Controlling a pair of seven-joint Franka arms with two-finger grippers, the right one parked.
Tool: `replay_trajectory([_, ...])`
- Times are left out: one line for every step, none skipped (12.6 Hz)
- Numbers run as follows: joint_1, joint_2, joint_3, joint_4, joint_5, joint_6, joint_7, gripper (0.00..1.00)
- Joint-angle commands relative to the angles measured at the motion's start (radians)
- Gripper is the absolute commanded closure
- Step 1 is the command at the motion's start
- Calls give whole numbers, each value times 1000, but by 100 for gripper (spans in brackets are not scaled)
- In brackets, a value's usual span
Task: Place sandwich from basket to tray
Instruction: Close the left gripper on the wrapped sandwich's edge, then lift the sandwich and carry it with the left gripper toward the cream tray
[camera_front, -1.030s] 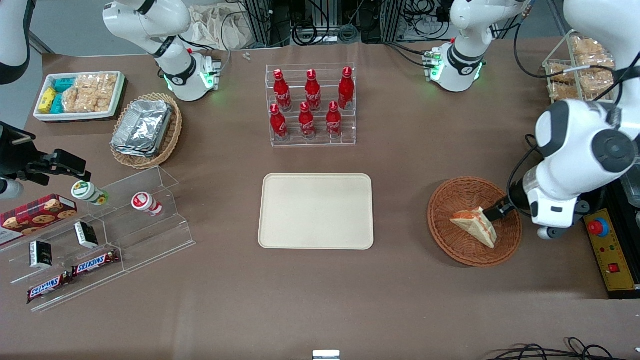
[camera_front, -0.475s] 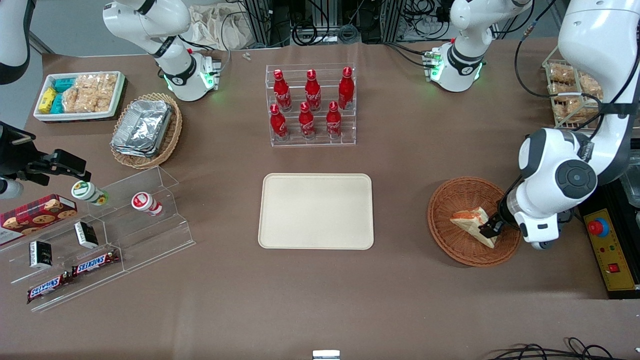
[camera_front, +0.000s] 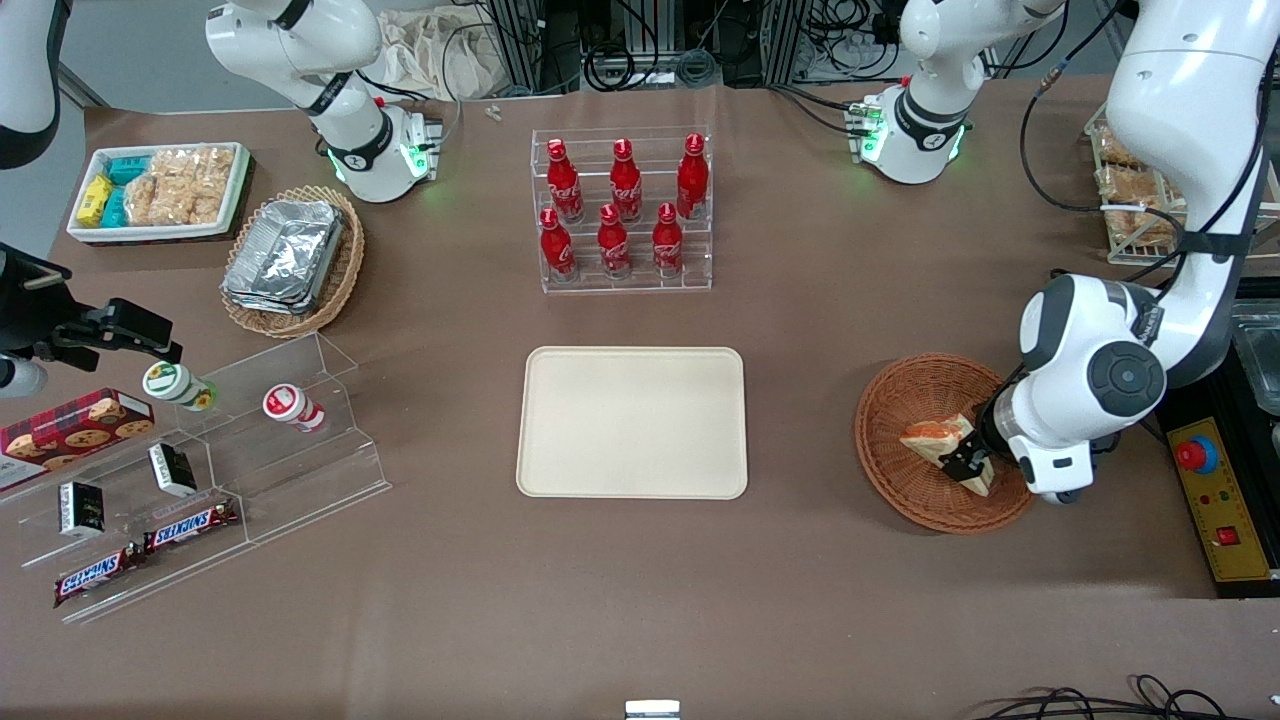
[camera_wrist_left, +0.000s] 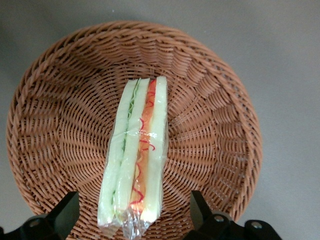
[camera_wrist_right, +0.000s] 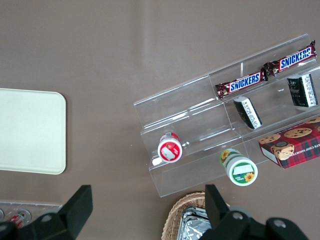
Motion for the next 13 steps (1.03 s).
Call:
replay_trajectory([2,7,-2,-9,29,26,-46,0])
replay_trajectory([2,17,-2,-11,30,27,-44,0])
replay_trajectory([2,26,-2,-11,32,30,-44,0])
replay_trajectory([2,32,0,-6,37,35,-44,5])
replay_trajectory([4,38,0,-3,37,36,-46,32])
replay_trajectory([6,41,0,1,37,38,-46,53])
replay_trajectory([4,58,0,7,37,49,-46,67])
replay_trajectory([3,63,0,9,37,62,-46,85])
replay_trajectory([1,63,0,9,37,67,-47,100])
replay_trajectory([1,63,0,10,37,67,-47,100])
replay_trajectory([1,63,0,20,37,66,-53,100])
replay_trajectory([1,61,0,33,37,60,-61,100])
replay_trajectory([2,52,0,55,35,44,-61,100])
